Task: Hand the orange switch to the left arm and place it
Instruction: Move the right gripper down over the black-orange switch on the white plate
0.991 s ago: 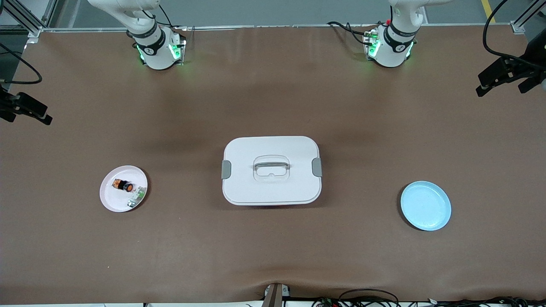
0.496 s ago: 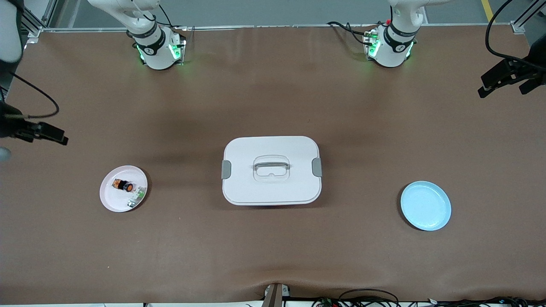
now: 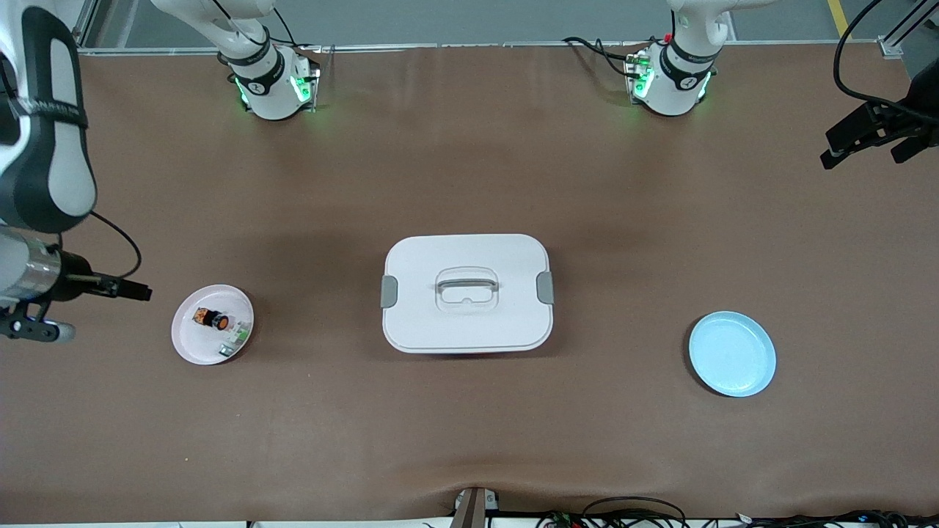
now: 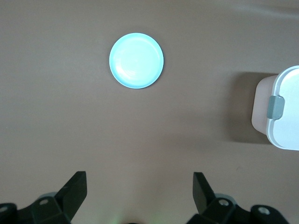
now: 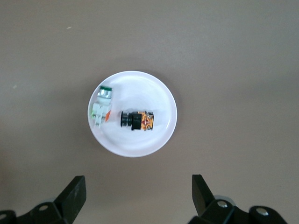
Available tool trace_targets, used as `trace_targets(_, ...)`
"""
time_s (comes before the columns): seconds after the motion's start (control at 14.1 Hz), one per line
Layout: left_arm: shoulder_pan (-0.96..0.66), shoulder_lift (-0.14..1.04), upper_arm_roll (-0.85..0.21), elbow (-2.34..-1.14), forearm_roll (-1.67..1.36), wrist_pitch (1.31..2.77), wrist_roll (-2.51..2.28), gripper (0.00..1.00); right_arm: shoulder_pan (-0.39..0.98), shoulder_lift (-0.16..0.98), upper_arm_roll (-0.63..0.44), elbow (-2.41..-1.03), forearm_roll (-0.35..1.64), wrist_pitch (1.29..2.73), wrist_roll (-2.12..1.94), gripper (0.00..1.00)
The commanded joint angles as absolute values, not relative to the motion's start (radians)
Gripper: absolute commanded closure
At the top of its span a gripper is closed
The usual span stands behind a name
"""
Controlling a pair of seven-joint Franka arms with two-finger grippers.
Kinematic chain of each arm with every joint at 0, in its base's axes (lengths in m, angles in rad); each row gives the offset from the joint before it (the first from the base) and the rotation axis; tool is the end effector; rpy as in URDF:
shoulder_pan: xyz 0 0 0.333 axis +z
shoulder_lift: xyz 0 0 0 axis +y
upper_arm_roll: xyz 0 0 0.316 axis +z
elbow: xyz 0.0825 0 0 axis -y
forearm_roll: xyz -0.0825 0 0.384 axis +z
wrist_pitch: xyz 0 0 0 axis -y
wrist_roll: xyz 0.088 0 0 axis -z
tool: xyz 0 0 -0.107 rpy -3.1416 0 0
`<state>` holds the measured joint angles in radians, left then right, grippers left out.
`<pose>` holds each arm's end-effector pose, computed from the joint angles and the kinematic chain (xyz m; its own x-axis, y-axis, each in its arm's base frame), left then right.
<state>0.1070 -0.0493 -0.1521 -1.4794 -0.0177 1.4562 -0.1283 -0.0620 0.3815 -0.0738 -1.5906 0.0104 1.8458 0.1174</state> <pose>0.5257 -0.0283 0.6832 0.9964 0.0811 0.0240 0.0808 -0.9966 0.0133 0.6485 -0.0823 0.4049 0.9604 -0.2504 -0.1220 -0.2483 -0.9681 0.0324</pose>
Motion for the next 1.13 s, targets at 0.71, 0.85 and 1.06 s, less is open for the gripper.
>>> trace_targets(0.71,0.112,-0.038,-0.153,-1.471,-0.031,1.454,-0.107,0.00,-0.091,0.552,-0.064,-1.721,0.091,2.132,0.242,0.00)
trace_targets(0.85,0.112,-0.038,-0.155,-1.471,-0.032,1.454,-0.106,0.00,-0.086,0.575,-0.064,-1.727,0.091,2.164,0.242,0.00)
trace_targets(1.06,0.110,-0.037,-0.153,-1.471,-0.031,1.454,-0.106,0.00,-0.083,0.597,-0.064,-1.727,0.092,2.171,0.244,0.00)
